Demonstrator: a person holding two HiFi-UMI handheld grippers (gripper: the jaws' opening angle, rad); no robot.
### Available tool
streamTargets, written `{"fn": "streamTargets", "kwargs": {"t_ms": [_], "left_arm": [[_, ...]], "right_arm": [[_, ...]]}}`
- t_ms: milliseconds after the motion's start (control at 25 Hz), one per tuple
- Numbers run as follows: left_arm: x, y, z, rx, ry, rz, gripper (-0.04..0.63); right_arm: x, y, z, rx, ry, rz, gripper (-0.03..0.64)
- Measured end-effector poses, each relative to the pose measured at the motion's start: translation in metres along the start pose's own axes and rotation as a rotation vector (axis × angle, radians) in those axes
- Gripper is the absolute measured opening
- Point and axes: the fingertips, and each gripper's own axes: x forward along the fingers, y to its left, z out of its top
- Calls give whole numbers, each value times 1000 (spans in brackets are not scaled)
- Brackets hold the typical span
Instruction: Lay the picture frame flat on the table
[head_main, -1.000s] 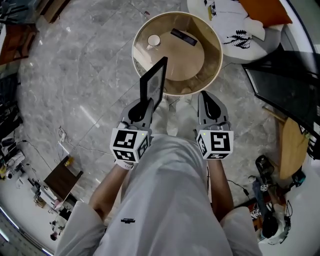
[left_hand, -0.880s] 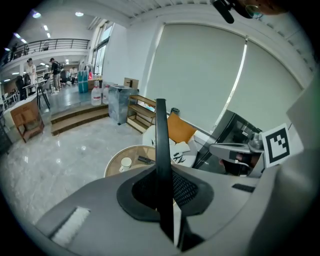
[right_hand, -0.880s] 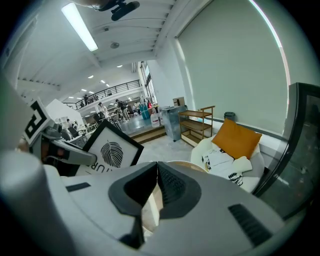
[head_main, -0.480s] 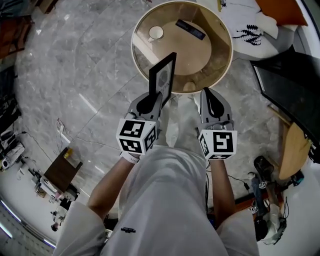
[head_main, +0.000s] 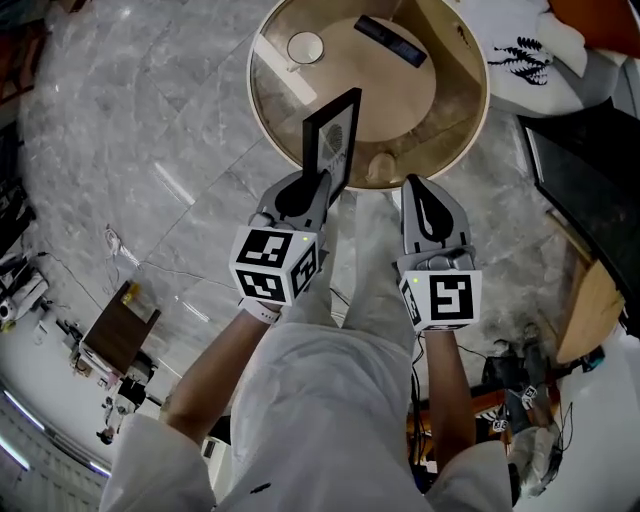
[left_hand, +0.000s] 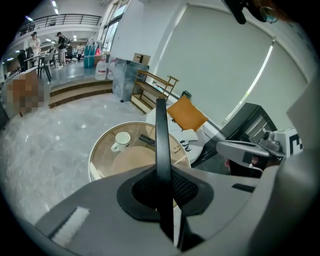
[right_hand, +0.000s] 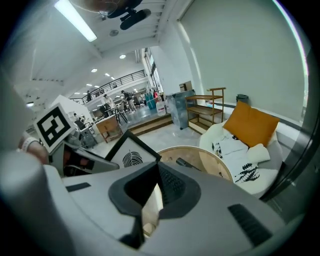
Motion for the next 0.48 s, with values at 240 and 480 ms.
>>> {"fn": "streamTargets", "kwargs": {"t_ms": [240, 480], "left_arm": [[49, 15, -14, -34, 26, -31, 35], [90, 25, -26, -43, 48, -46, 35]], "right_arm": [[35, -9, -23, -9, 23, 18, 5], [58, -26, -35, -2, 32, 1, 5]]}}
